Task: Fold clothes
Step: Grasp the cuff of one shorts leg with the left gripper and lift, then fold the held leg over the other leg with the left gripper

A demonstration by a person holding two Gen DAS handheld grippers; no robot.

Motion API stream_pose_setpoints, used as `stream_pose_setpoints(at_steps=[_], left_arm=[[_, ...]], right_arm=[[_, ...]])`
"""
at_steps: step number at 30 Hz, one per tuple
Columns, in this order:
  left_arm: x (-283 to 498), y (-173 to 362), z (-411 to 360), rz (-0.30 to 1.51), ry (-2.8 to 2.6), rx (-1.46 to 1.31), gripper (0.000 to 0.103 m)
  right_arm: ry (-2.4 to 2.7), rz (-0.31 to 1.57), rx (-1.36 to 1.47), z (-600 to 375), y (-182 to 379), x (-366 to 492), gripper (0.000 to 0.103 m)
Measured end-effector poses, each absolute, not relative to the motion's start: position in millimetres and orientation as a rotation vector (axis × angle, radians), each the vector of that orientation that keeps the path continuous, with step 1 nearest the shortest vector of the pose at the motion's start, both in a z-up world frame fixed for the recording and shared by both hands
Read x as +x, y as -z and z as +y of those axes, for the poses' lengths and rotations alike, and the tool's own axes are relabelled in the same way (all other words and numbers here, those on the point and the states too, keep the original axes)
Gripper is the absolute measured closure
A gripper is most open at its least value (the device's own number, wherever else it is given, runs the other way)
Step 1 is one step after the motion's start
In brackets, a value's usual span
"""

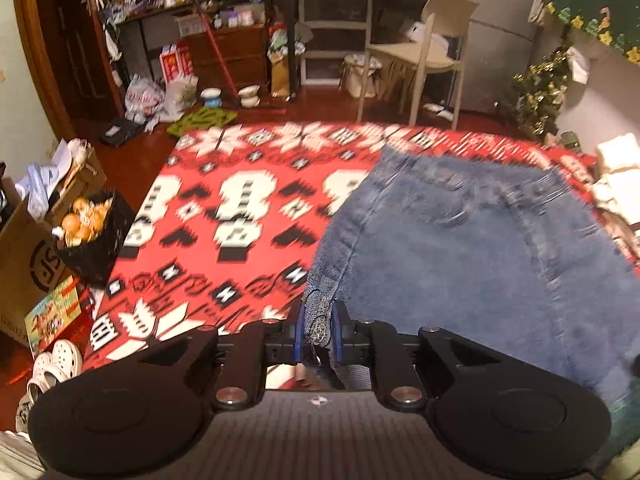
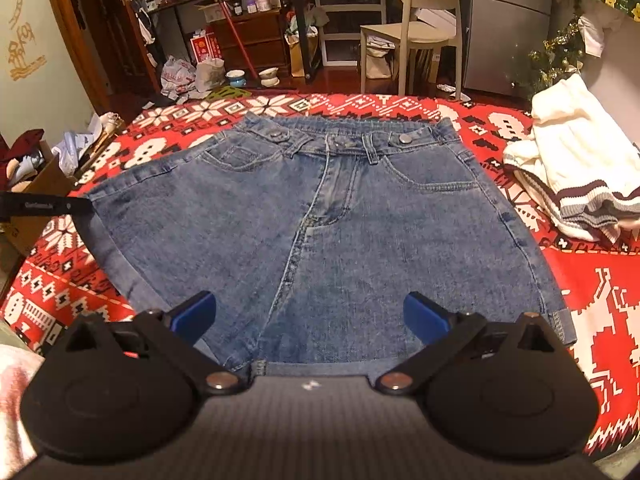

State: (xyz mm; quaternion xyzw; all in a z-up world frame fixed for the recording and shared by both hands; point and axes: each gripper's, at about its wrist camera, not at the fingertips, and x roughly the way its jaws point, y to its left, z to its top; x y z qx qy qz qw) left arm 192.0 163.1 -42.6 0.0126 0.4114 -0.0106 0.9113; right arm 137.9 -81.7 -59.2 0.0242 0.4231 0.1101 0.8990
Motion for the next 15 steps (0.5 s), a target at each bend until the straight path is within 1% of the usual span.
stream_pose_setpoints(at_steps=[8,15], left_arm=[[171,-7,97,0.790,0.096,0.029,0.091],[157,-28,21,0.756,0.211,0.036,0.091]], right_arm=[[-0.223,0.810,0.069,-104,25,126,0.002],[-0.173,0.746,0.094,-155,-5,119,0.002]])
